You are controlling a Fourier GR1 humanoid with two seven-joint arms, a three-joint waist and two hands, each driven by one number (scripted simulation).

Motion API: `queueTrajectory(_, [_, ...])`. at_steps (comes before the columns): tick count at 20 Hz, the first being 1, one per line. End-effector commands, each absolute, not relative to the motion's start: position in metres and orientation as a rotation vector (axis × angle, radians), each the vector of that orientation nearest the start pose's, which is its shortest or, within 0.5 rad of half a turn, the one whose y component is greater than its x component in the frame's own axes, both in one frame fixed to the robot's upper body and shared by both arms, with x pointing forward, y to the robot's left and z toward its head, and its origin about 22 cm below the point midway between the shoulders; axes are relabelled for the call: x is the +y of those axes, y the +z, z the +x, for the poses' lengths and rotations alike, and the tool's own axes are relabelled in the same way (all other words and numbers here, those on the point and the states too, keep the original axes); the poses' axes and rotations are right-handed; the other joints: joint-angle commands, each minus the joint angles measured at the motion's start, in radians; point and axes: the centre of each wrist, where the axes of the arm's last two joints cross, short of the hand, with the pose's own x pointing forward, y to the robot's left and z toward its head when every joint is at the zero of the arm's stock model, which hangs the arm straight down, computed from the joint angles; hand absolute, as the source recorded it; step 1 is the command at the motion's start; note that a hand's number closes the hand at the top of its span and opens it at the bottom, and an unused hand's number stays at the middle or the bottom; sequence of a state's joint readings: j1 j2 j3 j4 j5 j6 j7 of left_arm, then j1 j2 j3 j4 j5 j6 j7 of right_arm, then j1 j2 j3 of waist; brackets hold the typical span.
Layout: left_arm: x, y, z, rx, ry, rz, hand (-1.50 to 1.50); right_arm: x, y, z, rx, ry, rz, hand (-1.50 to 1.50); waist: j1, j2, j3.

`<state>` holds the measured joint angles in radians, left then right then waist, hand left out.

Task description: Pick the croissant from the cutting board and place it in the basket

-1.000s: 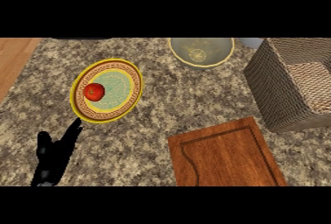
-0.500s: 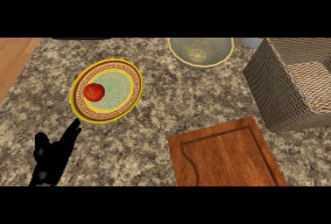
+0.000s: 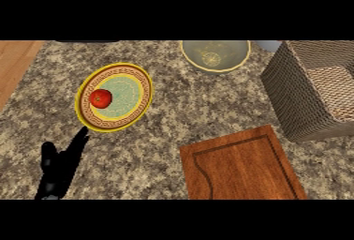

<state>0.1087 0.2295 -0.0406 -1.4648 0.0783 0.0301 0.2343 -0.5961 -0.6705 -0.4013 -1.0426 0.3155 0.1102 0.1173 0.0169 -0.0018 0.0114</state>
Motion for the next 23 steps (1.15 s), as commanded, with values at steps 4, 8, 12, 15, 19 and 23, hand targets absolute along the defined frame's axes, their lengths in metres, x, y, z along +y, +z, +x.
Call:
queueTrajectory(4, [0.281,-0.053,0.198,-1.022,-0.047,0.135,0.0,-0.469,0.179,0.346,-1.482,0.352,-0.966,-1.5,0.002,0.007,-0.011])
queueTrajectory(8, [0.291,-0.061,0.196,-1.017,-0.046,0.134,0.0,-0.495,0.174,0.333,-1.546,0.293,-0.94,-1.5,-0.005,0.006,-0.011])
queueTrajectory(12, [0.283,-0.055,0.206,-1.02,-0.042,0.128,0.0,-0.489,0.179,0.348,-1.573,0.166,-0.912,-1.5,0.001,0.008,-0.011])
queueTrajectory(15, [0.289,-0.061,0.201,-1.02,-0.038,0.161,0.0,-0.523,0.194,0.322,-1.568,0.07,-0.884,-1.5,-0.011,0.006,-0.011])
queueTrajectory(19, [0.292,-0.043,0.202,-1.028,-0.035,0.146,0.0,-0.551,0.217,0.305,-1.529,-0.016,-0.935,-1.5,-0.001,0.007,-0.01])
queueTrajectory(23, [0.287,-0.061,0.2,-1.022,-0.022,0.159,0.0,-0.588,0.21,0.263,-1.492,-0.065,-0.934,-1.5,-0.01,0.01,-0.01])
